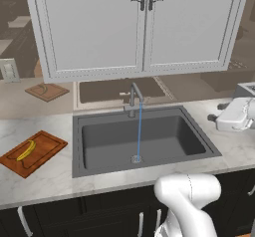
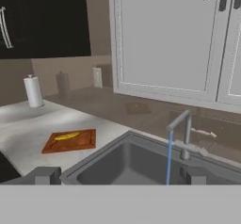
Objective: Pick the banana from the sink and place it on the cutting board to airdry. Then turn off the sink faucet.
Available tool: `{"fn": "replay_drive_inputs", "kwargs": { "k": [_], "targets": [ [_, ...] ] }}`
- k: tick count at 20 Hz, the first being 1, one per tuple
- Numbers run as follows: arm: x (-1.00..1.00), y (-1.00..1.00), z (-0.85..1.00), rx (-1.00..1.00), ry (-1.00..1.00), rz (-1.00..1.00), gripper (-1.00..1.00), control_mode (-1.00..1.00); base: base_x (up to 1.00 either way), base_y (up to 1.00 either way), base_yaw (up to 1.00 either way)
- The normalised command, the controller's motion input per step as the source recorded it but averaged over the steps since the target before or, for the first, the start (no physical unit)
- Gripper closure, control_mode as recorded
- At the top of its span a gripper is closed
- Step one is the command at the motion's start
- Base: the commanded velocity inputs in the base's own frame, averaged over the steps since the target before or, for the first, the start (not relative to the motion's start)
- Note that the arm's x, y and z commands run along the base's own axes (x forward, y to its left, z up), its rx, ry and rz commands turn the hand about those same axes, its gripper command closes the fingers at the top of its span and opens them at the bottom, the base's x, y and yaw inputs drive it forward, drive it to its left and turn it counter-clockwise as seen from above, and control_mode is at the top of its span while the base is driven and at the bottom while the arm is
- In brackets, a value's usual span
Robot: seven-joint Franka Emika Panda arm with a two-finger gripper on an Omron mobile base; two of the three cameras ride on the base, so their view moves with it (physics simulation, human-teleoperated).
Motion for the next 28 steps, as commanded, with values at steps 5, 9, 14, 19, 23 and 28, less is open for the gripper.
{"fn": "replay_drive_inputs", "kwargs": {
  "k": [5,9,14,19,23,28],
  "targets": [
    [0.07,-0.03,-0.08,0.0,0.0,0.08,-1.0,-1.0,0.0,0.0,0.0],
    [0.25,0.0,-0.14,0.0,0.0,0.05,-1.0,-1.0,0.0,0.0,0.0],
    [0.32,0.0,-0.16,0.0,0.0,0.04,-1.0,-1.0,0.0,0.0,0.0],
    [0.26,0.0,-0.11,0.0,-0.02,0.01,-1.0,-1.0,0.0,0.0,0.0],
    [0.27,0.0,-0.07,0.01,-0.01,0.0,-1.0,-1.0,0.0,0.0,0.0],
    [0.29,0.0,-0.06,0.0,0.0,0.0,-1.0,-1.0,0.0,0.0,0.0]
  ]
}}
